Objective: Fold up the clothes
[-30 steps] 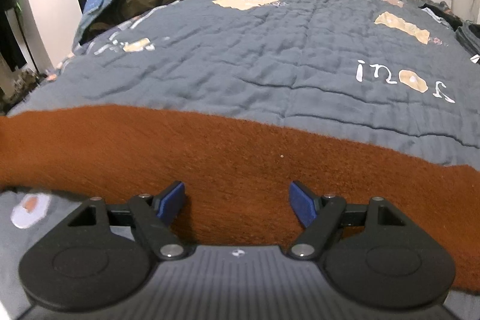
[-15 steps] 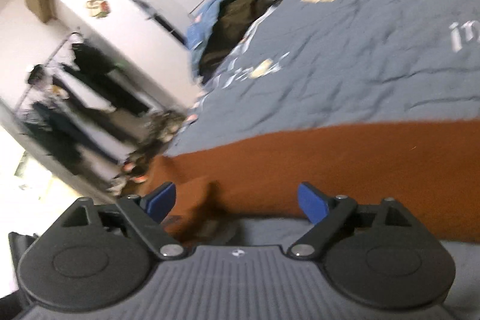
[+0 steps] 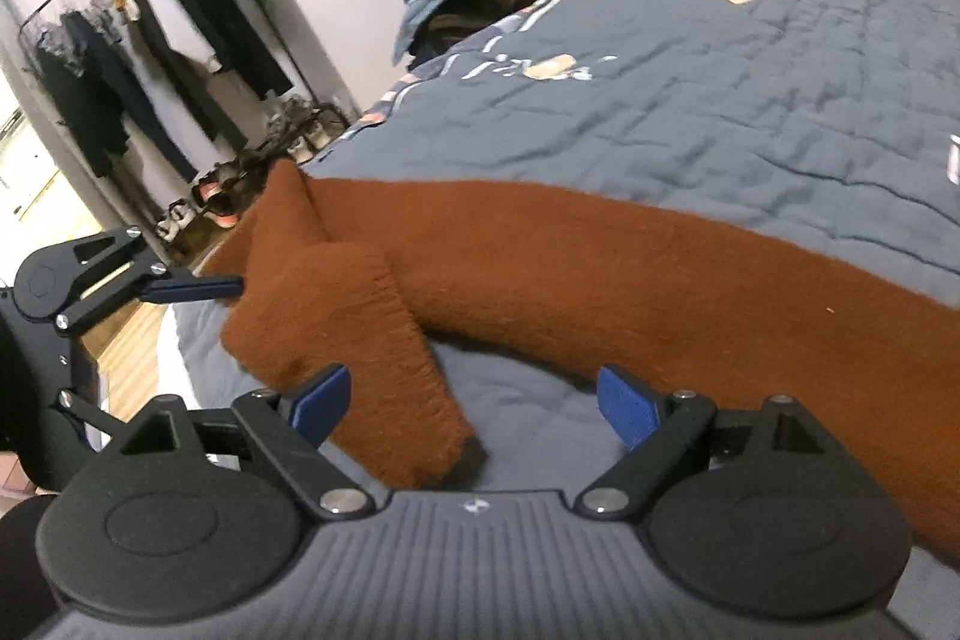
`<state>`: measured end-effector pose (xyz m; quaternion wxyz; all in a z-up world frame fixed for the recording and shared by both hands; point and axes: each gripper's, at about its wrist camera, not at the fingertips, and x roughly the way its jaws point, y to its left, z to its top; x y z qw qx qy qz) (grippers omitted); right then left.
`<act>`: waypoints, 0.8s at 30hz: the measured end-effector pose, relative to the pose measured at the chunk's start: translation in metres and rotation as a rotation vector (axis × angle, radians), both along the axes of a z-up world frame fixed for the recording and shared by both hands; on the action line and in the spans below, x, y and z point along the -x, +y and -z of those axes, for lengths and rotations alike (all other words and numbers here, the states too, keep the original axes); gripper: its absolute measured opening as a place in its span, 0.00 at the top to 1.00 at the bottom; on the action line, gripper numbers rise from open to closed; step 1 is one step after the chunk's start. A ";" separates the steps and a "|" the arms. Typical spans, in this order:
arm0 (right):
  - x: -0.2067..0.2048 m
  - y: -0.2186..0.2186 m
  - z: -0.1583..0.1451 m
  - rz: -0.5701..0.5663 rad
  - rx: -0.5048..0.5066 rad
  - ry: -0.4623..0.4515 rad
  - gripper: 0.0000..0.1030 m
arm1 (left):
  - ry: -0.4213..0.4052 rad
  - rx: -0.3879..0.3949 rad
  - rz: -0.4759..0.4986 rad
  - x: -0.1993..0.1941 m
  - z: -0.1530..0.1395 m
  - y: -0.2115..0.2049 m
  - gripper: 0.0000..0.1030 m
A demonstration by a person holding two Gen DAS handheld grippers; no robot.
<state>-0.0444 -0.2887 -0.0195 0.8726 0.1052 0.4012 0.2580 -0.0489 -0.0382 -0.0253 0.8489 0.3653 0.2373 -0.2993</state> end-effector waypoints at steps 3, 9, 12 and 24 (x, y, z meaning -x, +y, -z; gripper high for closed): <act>0.000 0.012 0.004 -0.025 0.017 -0.008 0.14 | 0.080 0.127 -0.153 -0.022 -0.008 0.031 0.39; -0.003 0.028 0.029 -0.029 0.052 0.063 0.14 | 0.269 0.342 -0.357 -0.073 0.000 0.067 0.41; -0.004 0.031 0.036 -0.028 0.036 0.079 0.14 | 0.303 0.299 -0.367 -0.091 0.012 0.057 0.47; -0.006 0.029 0.036 0.036 -0.124 0.099 0.95 | 0.277 0.306 -0.313 -0.092 -0.011 0.049 0.91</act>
